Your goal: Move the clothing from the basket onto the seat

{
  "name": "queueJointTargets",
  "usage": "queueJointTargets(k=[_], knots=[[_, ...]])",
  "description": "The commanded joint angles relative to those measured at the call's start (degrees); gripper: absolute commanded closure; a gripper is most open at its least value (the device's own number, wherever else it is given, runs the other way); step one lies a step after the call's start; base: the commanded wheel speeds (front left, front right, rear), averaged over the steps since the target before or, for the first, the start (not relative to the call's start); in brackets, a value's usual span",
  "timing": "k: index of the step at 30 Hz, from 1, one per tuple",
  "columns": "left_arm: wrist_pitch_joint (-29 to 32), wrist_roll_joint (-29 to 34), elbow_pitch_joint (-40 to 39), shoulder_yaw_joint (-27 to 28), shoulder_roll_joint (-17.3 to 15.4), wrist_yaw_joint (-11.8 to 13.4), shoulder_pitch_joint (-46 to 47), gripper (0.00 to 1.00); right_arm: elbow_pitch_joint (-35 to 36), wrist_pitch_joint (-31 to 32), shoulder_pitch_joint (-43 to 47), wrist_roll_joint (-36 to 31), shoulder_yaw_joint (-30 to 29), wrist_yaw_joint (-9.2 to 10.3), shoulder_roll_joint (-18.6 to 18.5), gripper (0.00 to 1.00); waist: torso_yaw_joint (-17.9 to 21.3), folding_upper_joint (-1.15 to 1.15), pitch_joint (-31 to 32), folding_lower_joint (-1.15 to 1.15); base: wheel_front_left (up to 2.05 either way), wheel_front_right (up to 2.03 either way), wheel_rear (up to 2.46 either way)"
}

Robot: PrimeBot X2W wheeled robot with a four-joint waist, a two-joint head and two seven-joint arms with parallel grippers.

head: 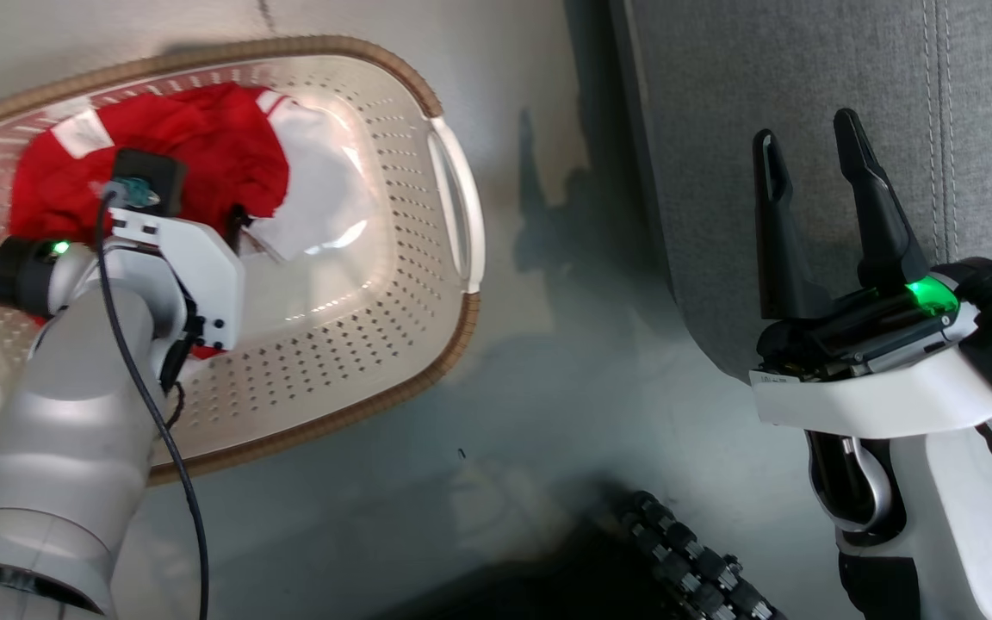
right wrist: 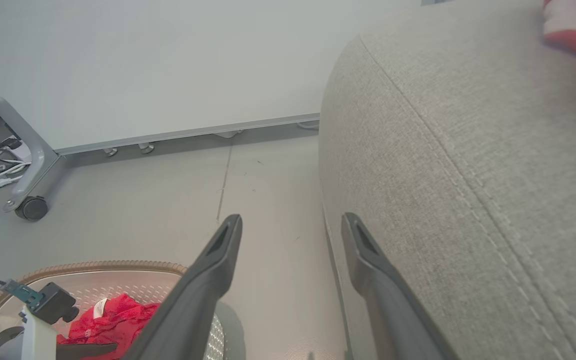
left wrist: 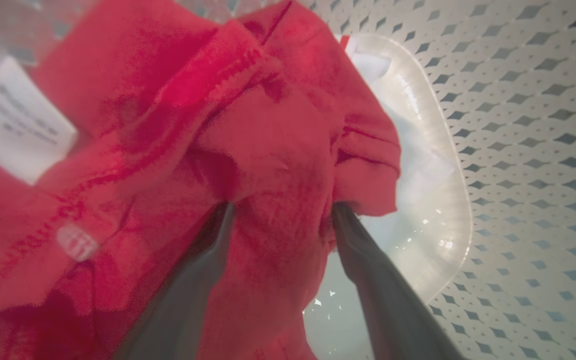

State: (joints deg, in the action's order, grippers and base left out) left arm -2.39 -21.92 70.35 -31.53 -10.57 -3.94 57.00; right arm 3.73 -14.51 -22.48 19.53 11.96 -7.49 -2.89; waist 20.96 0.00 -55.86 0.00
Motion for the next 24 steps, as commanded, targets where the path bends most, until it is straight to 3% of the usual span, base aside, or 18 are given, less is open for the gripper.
queueJointTargets(k=[1, 8, 9, 11, 15, 19, 24], knots=[[0.8, -0.8, 0.8, 0.5, -1.0, 0.4, 1.4, 0.00, -0.4, -0.6, -1.0, 0.6, 0.4, -0.01, -0.1, 0.00, 2.1, 0.00, -2.1, 0.00, 0.00, 0.00, 0.00], [4.2, -3.0, 2.4, 2.1, -2.1, 1.0, 2.1, 0.00, -0.7, -0.8, -1.7, 1.1, 0.9, -0.01, -0.1, 0.00, 2.4, 0.00, -2.1, 0.00, 0.00, 0.00, 0.00], [4.8, -3.5, 2.6, 2.5, -2.1, 1.4, 2.2, 0.24, -0.6, -0.9, -1.7, 1.2, 0.9, -0.01, -0.1, 0.00, 2.5, 0.00, -2.1, 0.00, 0.00, 0.00, 0.00], [5.9, -4.0, 2.9, 2.8, -2.3, 2.7, 2.2, 1.00, -0.3, -0.8, -1.4, 1.0, 0.9, -0.01, -0.1, 0.00, 2.7, 0.00, -1.8, 0.00, 0.00, 0.00, 0.00], [6.7, -3.1, 3.1, 1.9, -2.4, 4.4, 2.3, 1.00, -0.3, -0.8, -1.1, 1.1, 1.0, -0.01, -0.1, 0.00, 3.1, 0.00, -1.2, 0.00, 0.00, 0.00, 0.00], [3.3, -2.1, 2.8, 0.6, -1.4, 3.6, 1.1, 1.00, -1.3, -0.8, -1.4, 0.8, 1.0, -0.01, -0.1, 0.00, 2.8, 0.00, 1.2, 0.00, 0.00, 0.00, 0.00], [-3.0, -1.7, 2.1, -0.8, 2.1, 2.5, -2.6, 1.00, -3.1, -0.8, -0.2, -1.4, 0.5, -0.01, -0.1, 0.00, -0.7, 0.00, 7.0, 0.00, 0.00, 0.00, 0.00]])
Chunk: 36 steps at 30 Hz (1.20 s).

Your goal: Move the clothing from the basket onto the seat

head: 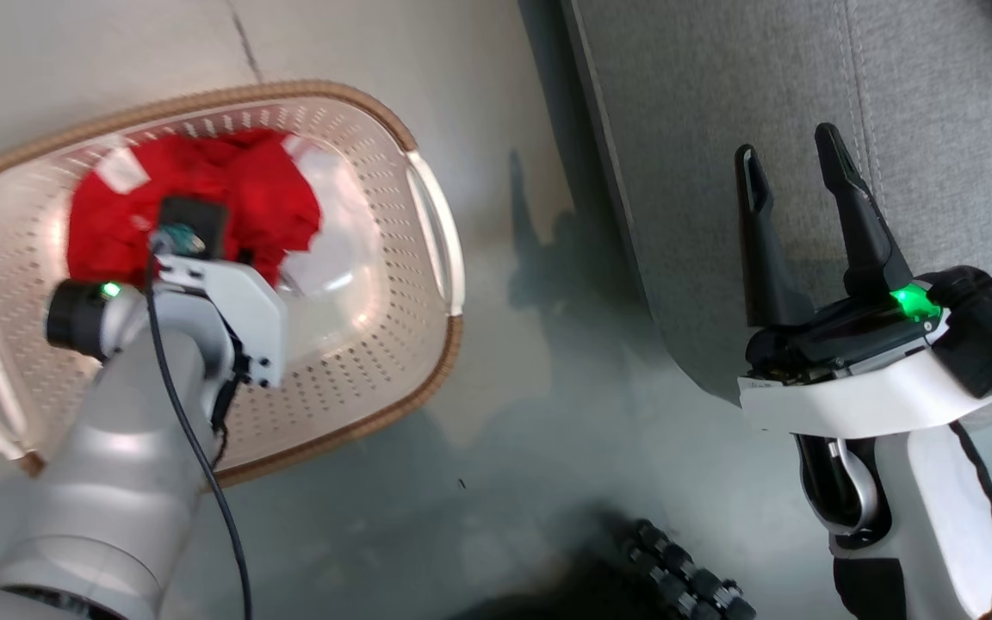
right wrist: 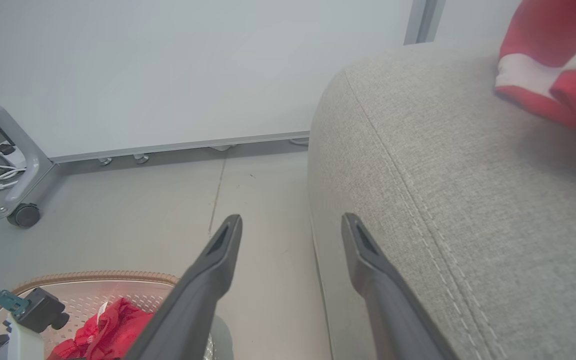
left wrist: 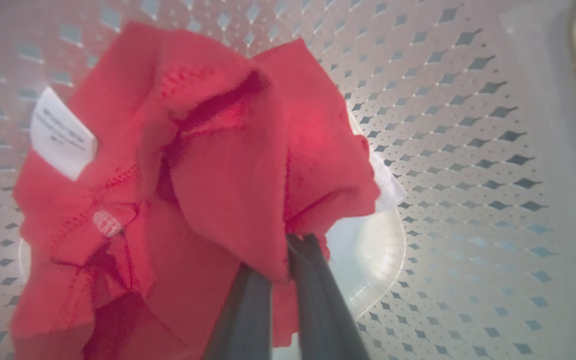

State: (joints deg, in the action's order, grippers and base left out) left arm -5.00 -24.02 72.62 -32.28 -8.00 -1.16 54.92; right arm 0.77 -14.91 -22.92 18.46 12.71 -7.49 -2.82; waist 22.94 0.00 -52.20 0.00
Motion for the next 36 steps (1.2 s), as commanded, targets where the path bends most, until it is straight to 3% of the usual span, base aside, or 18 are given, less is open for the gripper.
queueJointTargets(k=[1, 8, 15, 26, 36], knots=[[-1.7, 0.3, -0.3, -0.2, 0.2, -0.5, -1.1, 1.00, -0.5, -0.3, 0.8, -0.7, -0.3, -0.01, -0.2, 0.00, -3.4, 0.00, 4.7, 0.00, 0.00, 0.00, 0.00], [-8.1, -1.2, -1.6, -1.1, 3.3, -3.7, -7.4, 1.00, -2.5, 1.1, 4.1, -4.2, -0.1, -0.01, -0.2, 0.00, -7.7, 0.00, 14.4, 0.00, 0.00, 0.00, 0.00], [-10.2, -2.8, -8.5, -0.9, 4.4, -5.3, -13.2, 1.00, -2.2, 4.4, 8.1, -6.4, -2.3, -0.01, -0.3, 0.00, -12.4, 0.00, 22.5, 0.00, 0.00, 0.00, 0.00], [-10.3, -0.1, -34.2, 6.2, 3.0, -2.9, -25.7, 1.00, 0.3, 9.4, 13.4, -8.3, -4.8, -0.01, -0.3, 0.00, -17.8, 0.00, 32.6, 0.00, 0.00, 0.00, 0.00], [-10.3, 3.2, -52.1, 11.4, 1.9, -2.0, -32.4, 1.00, 1.3, 11.8, 17.5, -7.6, -5.9, -0.01, -0.3, 0.00, -19.1, 0.00, 40.3, 0.00, 0.00, 0.00, 0.00]])
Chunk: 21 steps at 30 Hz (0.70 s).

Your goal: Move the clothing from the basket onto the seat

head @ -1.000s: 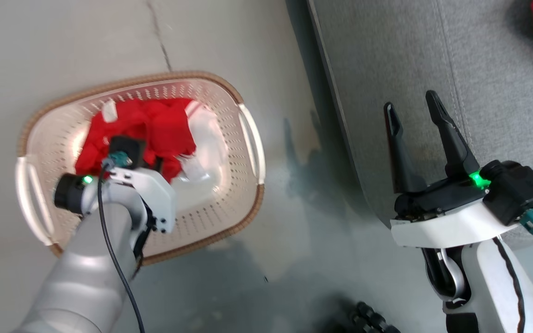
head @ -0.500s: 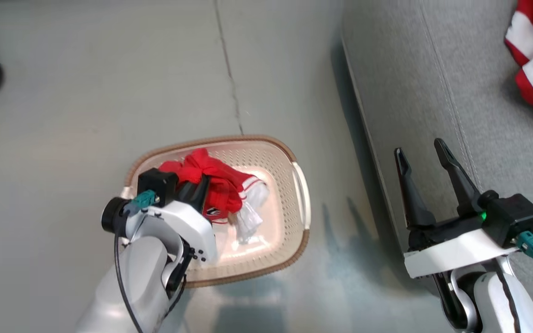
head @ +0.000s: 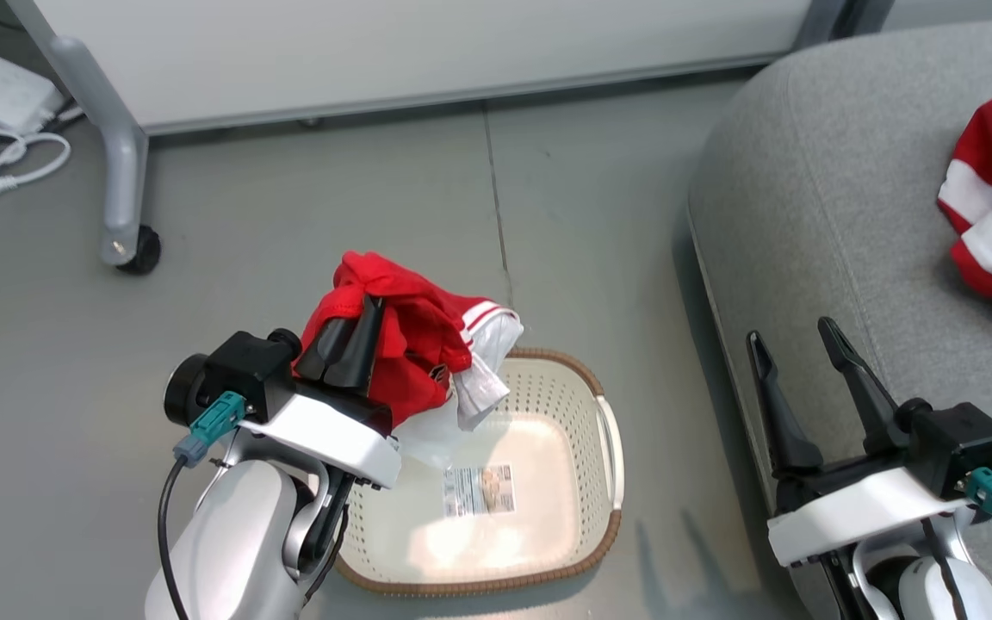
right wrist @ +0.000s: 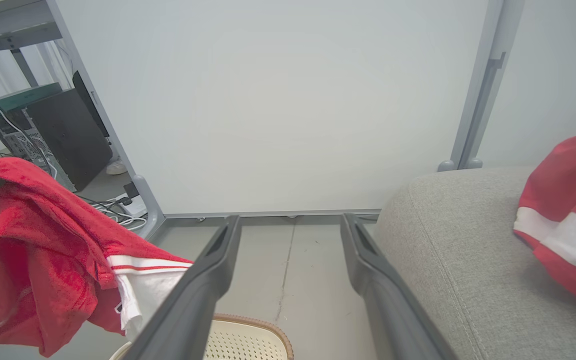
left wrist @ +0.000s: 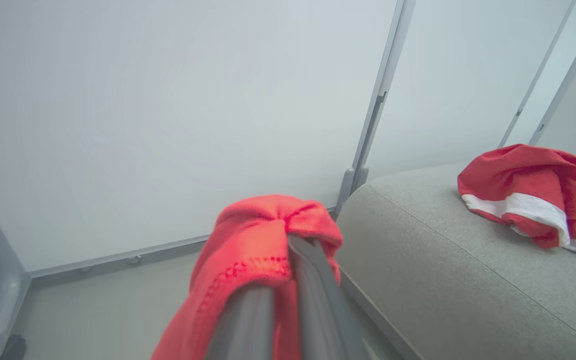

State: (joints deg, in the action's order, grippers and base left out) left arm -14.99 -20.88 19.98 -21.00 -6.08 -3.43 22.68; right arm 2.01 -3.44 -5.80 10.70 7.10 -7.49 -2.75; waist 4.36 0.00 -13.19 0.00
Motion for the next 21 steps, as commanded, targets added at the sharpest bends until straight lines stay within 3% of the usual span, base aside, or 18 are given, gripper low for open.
queueJointTargets(k=[1, 21], knots=[[-0.3, 0.4, -0.8, 0.2, -0.1, 0.3, -0.3, 1.00, 0.1, 0.4, 0.7, 0.3, -0.3, -0.01, -0.3, 0.00, -0.5, 0.00, 1.9, 0.00, 0.00, 0.00, 0.00], [2.6, 0.6, -18.9, -0.9, -2.2, 2.4, -9.2, 1.00, 0.1, 2.8, 8.6, 1.8, 0.3, -0.01, -0.3, 0.00, 0.4, 0.00, 14.1, 0.00, 0.00, 0.00, 0.00]])
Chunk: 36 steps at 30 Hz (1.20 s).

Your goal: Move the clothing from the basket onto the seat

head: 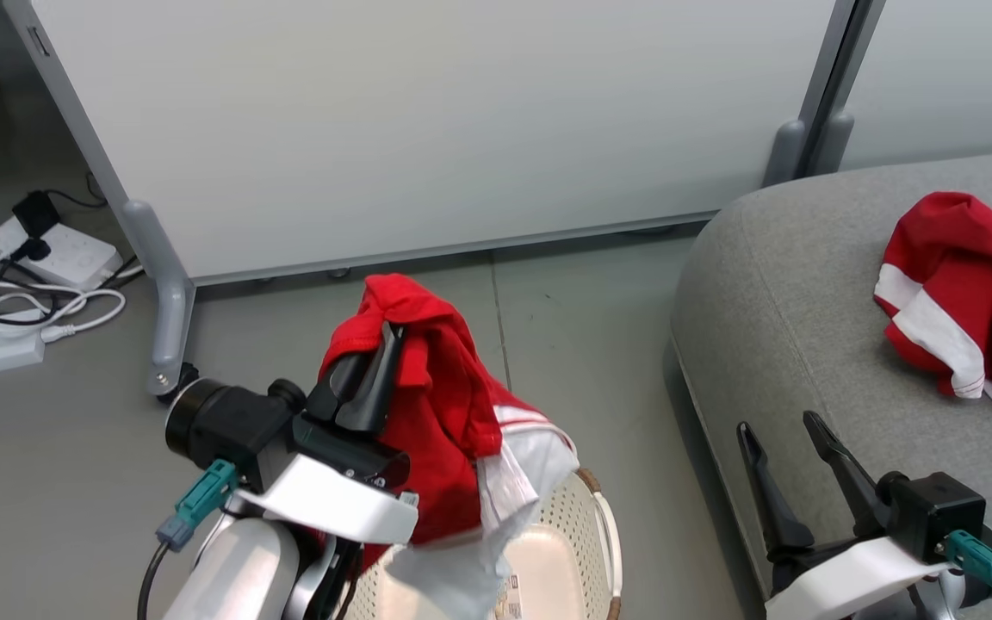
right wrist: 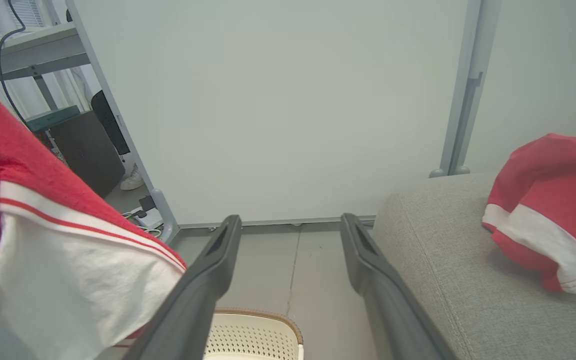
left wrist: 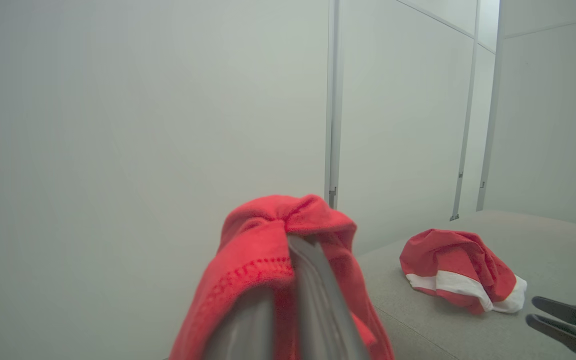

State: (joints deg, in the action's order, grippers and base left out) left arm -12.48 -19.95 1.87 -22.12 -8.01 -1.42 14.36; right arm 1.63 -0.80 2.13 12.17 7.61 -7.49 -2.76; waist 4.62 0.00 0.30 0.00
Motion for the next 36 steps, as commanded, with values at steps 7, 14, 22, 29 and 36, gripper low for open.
queueJointTargets(k=[7, 14, 22, 29, 36], knots=[[1.2, -0.7, -4.6, -0.3, -1.1, 1.2, -3.7, 1.00, 0.9, 0.1, 1.5, 0.7, -0.6, -0.01, -0.3, 0.00, -0.2, 0.00, 0.9, 0.00, 0.00, 0.00, 0.00], [2.0, -1.3, -5.1, -0.6, -1.4, 0.9, -4.4, 1.00, 0.6, -0.2, 1.3, 1.1, 0.2, -0.01, -0.3, 0.00, -0.4, 0.00, 1.0, 0.00, 0.00, 0.00, 0.00], [2.4, -1.7, -4.7, -1.0, -1.8, 0.8, -4.1, 1.00, 0.8, -1.1, -1.2, 1.9, 2.7, -0.01, -0.3, 0.00, -0.3, 0.00, 1.0, 0.00, 0.00, 0.00, 0.00], [2.6, -1.9, -4.2, -1.6, -1.6, 0.5, -3.0, 1.00, 0.1, -1.3, -7.1, 3.3, 10.3, -0.01, -0.3, 0.00, -0.8, 0.00, 1.0, 0.00, 0.00, 0.00, 0.00], [2.7, -2.0, -4.6, -2.6, -1.5, -0.1, -1.8, 1.00, -4.6, -1.8, -15.1, 8.4, 24.2, -0.01, -0.3, 0.00, -2.2, 0.00, 1.1, 0.00, 0.00, 0.00, 0.00]])
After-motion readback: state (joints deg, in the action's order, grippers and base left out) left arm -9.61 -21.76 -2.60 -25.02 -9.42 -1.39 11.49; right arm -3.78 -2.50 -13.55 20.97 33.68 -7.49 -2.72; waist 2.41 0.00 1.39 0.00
